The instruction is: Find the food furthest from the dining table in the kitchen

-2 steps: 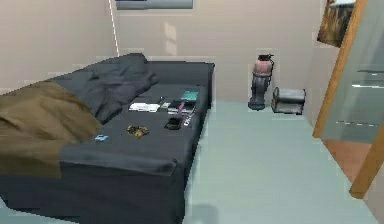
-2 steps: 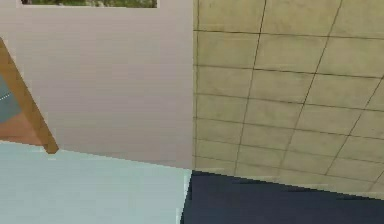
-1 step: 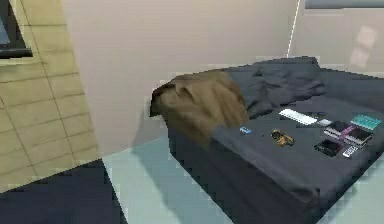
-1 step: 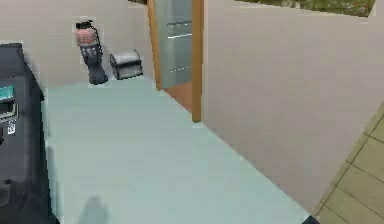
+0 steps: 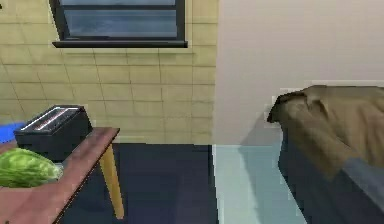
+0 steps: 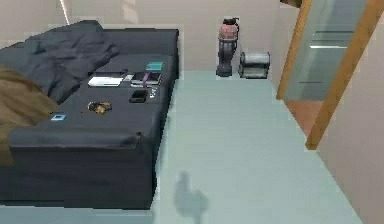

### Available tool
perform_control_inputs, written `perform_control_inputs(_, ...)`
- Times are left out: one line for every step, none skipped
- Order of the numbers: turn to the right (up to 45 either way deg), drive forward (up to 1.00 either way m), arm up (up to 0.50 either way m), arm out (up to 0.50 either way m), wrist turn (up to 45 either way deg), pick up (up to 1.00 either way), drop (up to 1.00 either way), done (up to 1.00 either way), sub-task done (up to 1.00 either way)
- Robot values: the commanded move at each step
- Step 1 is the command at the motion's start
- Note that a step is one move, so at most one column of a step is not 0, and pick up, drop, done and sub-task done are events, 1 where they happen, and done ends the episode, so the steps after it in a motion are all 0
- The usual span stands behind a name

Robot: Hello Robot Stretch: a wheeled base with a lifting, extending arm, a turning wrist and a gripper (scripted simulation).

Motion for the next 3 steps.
perform_control_inputs(0.0,1.0,0.0,0.0,0.0,0.0,0.0,0.0,0.0)
perform_control_inputs(-6.0,0.0,0.0,0.0,0.0,0.0,0.0,0.0,0.0)
perform_control_inputs(0.0,0.45,0.0,0.0,0.0,0.0,0.0,0.0,0.0)
